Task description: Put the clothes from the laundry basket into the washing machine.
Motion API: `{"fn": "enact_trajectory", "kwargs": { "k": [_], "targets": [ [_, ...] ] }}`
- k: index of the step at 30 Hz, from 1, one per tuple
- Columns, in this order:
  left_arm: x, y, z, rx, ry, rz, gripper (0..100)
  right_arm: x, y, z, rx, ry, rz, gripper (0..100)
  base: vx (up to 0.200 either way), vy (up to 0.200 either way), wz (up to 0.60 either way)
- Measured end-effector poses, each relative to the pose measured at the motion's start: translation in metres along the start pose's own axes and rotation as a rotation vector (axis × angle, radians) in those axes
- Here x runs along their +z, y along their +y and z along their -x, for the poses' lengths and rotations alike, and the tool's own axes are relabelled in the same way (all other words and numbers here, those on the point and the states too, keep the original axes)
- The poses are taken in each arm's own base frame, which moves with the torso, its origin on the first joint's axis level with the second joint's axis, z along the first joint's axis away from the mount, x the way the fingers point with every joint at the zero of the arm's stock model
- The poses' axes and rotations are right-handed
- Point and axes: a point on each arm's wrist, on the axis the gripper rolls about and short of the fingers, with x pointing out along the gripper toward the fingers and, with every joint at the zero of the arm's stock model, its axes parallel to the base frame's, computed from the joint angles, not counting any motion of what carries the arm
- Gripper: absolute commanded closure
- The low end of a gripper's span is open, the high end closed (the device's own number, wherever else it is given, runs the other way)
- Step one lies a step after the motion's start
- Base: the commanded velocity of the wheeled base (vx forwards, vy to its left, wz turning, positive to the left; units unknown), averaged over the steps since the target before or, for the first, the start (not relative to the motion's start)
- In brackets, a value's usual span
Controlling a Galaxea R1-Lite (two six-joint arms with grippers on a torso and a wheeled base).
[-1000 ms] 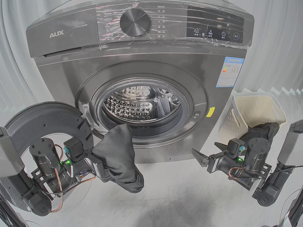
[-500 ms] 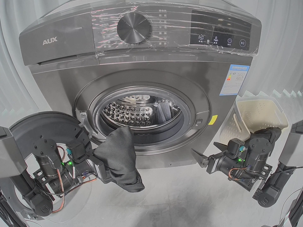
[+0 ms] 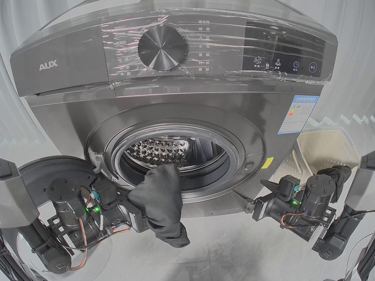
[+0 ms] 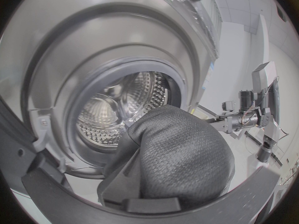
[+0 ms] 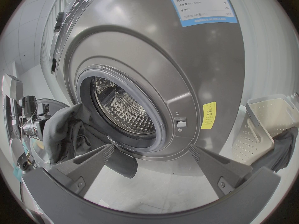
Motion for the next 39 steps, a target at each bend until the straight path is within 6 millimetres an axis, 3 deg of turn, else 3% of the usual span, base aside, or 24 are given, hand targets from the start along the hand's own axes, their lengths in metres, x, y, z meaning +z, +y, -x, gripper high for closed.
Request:
{"fn": "enact_trajectory", "kwargs": {
  "k": [7, 22, 39],
  "targets": [
    [0.001, -0.012, -0.021, -0.075, -0.019, -0.008, 100, -0.002, 0.007, 0.001, 0.024, 0.006, 0.003, 0, 0.000, 0.000, 0.00],
    [-0.011, -0.008, -0.091, -0.060, -0.069, 0.082, 100, -0.003, 0.011, 0.003, 0.040, 0.013, 0.007, 0, 0.000, 0.000, 0.00],
    [-0.019, 0.003, -0.143, -0.031, -0.142, 0.093, 100, -0.004, 0.012, 0.004, 0.043, 0.018, 0.008, 0, 0.000, 0.000, 0.00]
  ]
}}
